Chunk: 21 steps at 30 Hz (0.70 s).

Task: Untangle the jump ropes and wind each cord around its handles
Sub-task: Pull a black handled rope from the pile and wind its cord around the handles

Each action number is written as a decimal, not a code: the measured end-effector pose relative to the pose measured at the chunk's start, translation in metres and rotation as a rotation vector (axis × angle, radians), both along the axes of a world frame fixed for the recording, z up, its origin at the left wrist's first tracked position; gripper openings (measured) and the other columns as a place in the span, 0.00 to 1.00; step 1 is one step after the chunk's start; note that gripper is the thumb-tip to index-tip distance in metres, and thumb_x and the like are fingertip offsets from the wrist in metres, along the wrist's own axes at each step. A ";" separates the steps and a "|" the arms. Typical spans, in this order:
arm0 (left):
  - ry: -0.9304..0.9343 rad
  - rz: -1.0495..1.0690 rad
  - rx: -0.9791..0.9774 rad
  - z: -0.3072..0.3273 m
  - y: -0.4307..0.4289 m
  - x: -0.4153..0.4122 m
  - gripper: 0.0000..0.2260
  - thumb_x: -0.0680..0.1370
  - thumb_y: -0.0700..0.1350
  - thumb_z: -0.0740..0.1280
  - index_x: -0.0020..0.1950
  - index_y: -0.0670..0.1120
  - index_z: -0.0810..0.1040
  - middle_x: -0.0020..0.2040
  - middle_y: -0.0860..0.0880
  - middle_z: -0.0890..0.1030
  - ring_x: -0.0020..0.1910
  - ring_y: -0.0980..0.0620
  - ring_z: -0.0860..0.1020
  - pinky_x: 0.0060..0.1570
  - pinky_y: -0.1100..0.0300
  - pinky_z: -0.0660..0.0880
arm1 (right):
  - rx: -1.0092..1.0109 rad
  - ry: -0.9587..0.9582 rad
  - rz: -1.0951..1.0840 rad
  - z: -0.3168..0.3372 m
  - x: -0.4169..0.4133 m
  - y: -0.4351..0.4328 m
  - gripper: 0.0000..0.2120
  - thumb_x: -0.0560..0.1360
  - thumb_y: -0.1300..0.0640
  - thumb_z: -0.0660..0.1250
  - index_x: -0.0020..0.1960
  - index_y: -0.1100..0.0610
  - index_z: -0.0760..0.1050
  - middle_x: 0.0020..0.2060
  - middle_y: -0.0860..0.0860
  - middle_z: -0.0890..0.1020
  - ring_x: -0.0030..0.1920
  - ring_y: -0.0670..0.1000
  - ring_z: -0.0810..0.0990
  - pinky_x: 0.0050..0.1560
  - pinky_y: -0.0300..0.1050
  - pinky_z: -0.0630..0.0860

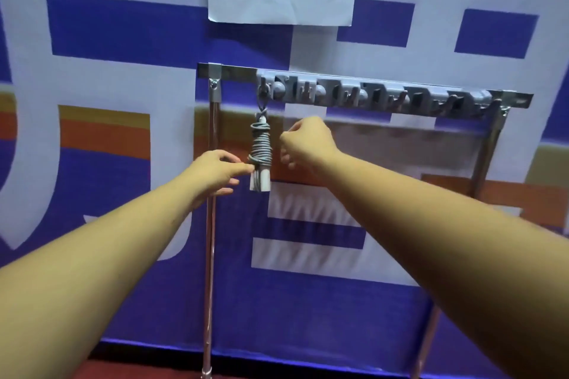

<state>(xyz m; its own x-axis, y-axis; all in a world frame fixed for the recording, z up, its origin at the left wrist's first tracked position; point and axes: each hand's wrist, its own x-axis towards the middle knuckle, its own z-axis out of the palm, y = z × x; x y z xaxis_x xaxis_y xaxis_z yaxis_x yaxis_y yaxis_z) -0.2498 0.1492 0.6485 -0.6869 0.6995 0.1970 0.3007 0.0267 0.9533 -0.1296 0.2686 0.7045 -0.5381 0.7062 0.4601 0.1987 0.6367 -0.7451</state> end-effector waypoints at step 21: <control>-0.134 -0.426 -0.880 -0.397 -0.121 0.205 0.09 0.80 0.40 0.64 0.40 0.45 0.74 0.35 0.49 0.78 0.23 0.61 0.77 0.24 0.68 0.70 | -0.645 -0.634 -0.091 -0.482 0.251 -0.098 0.13 0.67 0.51 0.61 0.28 0.58 0.71 0.29 0.62 0.77 0.34 0.59 0.77 0.40 0.57 0.77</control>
<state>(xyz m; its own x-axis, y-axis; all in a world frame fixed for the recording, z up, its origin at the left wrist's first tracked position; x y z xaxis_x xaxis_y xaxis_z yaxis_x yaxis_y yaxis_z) -0.0446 0.0279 0.2513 -0.3219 0.7534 -0.5735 0.3405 0.6573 0.6723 0.1218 0.1704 0.2227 -0.4856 0.7760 -0.4025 0.7217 0.0961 -0.6855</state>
